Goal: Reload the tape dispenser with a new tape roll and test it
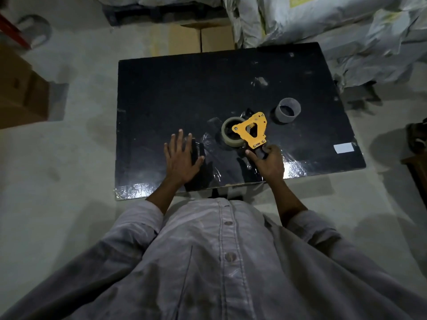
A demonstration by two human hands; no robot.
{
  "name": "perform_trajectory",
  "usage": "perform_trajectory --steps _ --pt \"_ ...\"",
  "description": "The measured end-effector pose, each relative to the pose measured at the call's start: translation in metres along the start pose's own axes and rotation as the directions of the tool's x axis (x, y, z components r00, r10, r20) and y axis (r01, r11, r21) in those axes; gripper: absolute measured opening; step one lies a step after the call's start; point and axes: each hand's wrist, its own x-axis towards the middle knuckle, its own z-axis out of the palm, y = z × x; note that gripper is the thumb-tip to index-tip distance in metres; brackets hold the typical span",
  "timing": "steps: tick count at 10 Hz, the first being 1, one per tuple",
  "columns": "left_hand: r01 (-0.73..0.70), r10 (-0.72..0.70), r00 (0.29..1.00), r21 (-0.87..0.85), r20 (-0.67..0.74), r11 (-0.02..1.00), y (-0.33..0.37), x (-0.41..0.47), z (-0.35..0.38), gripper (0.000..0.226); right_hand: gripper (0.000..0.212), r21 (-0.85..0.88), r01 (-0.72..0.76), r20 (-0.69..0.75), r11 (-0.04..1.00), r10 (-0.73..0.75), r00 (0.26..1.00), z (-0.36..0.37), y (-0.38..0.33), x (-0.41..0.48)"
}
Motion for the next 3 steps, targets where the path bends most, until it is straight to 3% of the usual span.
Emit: perform_trajectory --steps 2,3 --pt "-0.037 0.037 0.998 -0.003 -0.054 0.999 0.010 0.004 -0.006 0.096 0.097 -0.052 0.202 -0.135 0.978 -0.208 0.969 -0.015 -0.024 -0.018" --pt "-0.069 0.068 0.991 -0.008 -0.112 0.998 0.023 0.010 -0.006 0.095 0.098 -0.117 0.317 -0.132 0.941 -0.331 0.934 -0.013 -0.028 -0.007"
